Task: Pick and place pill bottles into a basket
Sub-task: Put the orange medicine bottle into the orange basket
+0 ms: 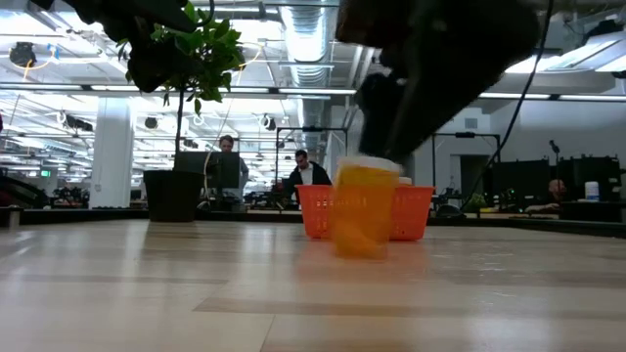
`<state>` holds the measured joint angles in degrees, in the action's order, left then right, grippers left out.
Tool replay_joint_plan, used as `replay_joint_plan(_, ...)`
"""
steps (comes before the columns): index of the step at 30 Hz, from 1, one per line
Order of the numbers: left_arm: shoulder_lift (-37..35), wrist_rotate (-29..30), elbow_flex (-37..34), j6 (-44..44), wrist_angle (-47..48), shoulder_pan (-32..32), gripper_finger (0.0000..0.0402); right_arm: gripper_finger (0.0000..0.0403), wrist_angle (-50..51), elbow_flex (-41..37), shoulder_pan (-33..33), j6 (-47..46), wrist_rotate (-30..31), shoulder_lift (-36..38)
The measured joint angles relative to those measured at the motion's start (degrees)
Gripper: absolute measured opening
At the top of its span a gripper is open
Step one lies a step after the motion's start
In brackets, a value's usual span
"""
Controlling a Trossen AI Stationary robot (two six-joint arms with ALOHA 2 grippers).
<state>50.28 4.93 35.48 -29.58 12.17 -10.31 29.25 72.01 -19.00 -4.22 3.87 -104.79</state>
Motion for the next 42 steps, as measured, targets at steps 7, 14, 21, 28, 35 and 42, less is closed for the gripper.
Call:
replay_joint_plan(7, -0.02, -0.01, 0.02, 0.0, 1.27, 0.0, 0.0251, 0.036, 1.7, 4.56, -1.71, 1.62, -0.75, -5.76)
replay_joint_plan(14, 0.79, -0.02, 0.07, 0.0, 0.93, 0.0, 0.0251, 0.0358, 5.31, 8.31, -1.07, 3.26, -0.85, -9.09)
replay_joint_plan(21, 1.33, -0.04, 0.02, -0.16, 0.53, 0.0, 0.0251, 0.0358, 3.97, 9.11, -0.17, 3.17, -0.92, -8.94)
replay_joint_plan(28, 1.38, -4.72, 0.01, 2.1, -3.05, 0.13, 0.0251, 0.0356, 8.24, 12.92, 1.6, -8.44, -2.75, -8.94)
replay_joint_plan(35, 1.38, -16.74, 0.02, 9.35, -4.0, 0.17, 0.0251, 0.0353, 13.65, 16.82, 1.89, -19.03, -5.98, -8.89)
replay_joint_plan(42, 1.4, -18.3, 0.02, 7.89, -7.52, 0.0, 0.0251, 0.0339, 24.9, 18.87, 0.76, -19.79, -6.07, -8.88)
